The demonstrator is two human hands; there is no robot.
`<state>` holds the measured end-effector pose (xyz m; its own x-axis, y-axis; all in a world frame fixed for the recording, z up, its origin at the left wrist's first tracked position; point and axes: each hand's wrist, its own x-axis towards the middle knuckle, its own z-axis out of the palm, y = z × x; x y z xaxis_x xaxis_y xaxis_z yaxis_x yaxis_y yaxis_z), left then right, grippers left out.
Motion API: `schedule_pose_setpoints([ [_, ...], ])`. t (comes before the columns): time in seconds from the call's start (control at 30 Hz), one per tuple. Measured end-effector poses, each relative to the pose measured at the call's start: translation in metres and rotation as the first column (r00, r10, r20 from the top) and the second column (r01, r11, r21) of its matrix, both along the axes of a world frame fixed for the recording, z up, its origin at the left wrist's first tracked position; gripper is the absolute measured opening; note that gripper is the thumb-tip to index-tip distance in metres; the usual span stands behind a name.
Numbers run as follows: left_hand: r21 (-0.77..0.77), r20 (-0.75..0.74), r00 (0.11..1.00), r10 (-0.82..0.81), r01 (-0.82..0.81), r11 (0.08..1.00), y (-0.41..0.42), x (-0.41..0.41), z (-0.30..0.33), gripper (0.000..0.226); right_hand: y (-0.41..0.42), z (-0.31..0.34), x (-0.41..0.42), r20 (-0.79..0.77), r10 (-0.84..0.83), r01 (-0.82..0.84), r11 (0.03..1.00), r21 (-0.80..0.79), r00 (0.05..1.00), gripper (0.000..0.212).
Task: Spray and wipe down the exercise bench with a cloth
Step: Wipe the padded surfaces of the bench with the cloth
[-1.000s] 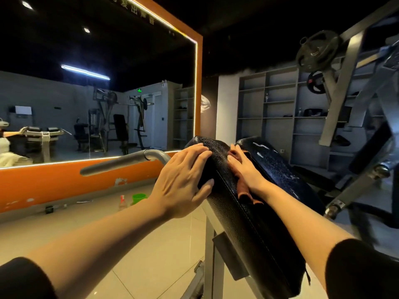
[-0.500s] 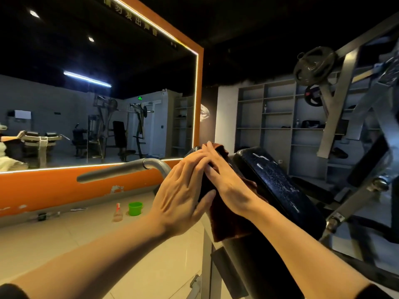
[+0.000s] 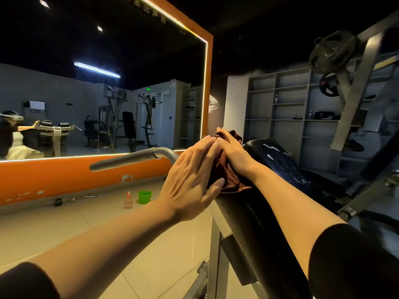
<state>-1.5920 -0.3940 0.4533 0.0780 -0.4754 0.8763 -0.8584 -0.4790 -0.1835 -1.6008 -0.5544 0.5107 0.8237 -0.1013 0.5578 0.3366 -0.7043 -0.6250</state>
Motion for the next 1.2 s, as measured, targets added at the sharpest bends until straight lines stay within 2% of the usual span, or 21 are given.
schedule_pose_setpoints([
  [0.13,-0.001,-0.006,1.0,0.014,-0.014,1.0,0.001,-0.001,0.0,0.069,-0.012,-0.016,-0.01,-0.041,-0.073,0.075,0.996,0.053,0.996,0.061],
  [0.27,-0.027,-0.009,1.0,-0.008,0.008,1.0,0.0,-0.005,-0.001,0.066,-0.015,-0.032,-0.028,0.0,-0.105,0.105,0.992,0.064,0.994,0.057],
  [0.4,-0.07,-0.017,0.999,-0.05,0.049,0.996,-0.003,-0.008,-0.003,0.063,0.011,-0.023,-0.037,0.069,0.024,-0.021,0.999,-0.044,0.997,0.059],
  [0.47,-0.08,-0.035,0.997,-0.067,0.065,0.995,-0.003,-0.006,-0.005,0.062,0.022,-0.012,-0.028,0.034,0.054,-0.05,0.994,-0.097,0.998,0.057],
  [0.53,-0.064,-0.035,0.997,-0.071,0.069,0.996,-0.002,-0.004,-0.005,0.063,0.025,0.003,-0.019,0.003,0.053,-0.053,0.996,-0.072,0.999,0.048],
  [0.6,-0.047,-0.023,0.997,-0.07,0.069,0.997,-0.002,-0.004,-0.004,0.063,0.023,0.012,-0.01,-0.003,0.104,-0.104,0.994,-0.021,0.995,0.059],
  [0.67,-0.043,-0.02,0.997,-0.075,0.074,0.996,-0.001,-0.004,-0.003,0.063,0.01,0.011,0.003,0.015,0.083,-0.083,0.996,0.016,0.996,0.064],
  [0.77,-0.032,-0.028,0.998,-0.055,0.055,0.998,0.001,-0.003,-0.003,0.064,-0.028,-0.005,0.017,-0.017,-0.067,0.068,0.995,0.072,0.998,0.068],
  [0.83,-0.028,-0.024,0.999,-0.039,0.038,0.999,0.002,-0.002,-0.003,0.065,-0.038,-0.016,0.015,-0.032,-0.1,0.103,0.989,0.109,0.994,0.07],
  [0.97,-0.06,-0.014,0.999,-0.035,0.034,0.998,0.0,-0.002,-0.004,0.065,-0.014,-0.021,-0.014,0.0,-0.082,0.082,0.997,-0.001,0.997,0.058],
  [1.07,-0.072,-0.014,0.998,-0.058,0.057,0.996,-0.003,-0.003,-0.006,0.065,0.009,-0.017,-0.021,0.088,0.018,-0.007,0.992,-0.124,0.996,0.058],
  [1.1,-0.069,-0.018,0.998,-0.06,0.058,0.996,-0.003,-0.003,-0.007,0.065,0.012,-0.014,-0.015,0.074,0.015,-0.003,0.988,-0.152,0.997,0.055],
  [1.17,-0.058,-0.017,0.998,-0.056,0.055,0.997,-0.003,-0.002,-0.007,0.066,0.017,-0.003,-0.005,0.015,0.021,-0.02,0.996,-0.086,1.0,0.046],
  [1.2,-0.053,-0.015,0.998,-0.056,0.056,0.997,-0.002,-0.001,-0.007,0.066,0.019,0.002,-0.002,0.005,0.051,-0.05,0.992,-0.113,0.999,0.046],
])
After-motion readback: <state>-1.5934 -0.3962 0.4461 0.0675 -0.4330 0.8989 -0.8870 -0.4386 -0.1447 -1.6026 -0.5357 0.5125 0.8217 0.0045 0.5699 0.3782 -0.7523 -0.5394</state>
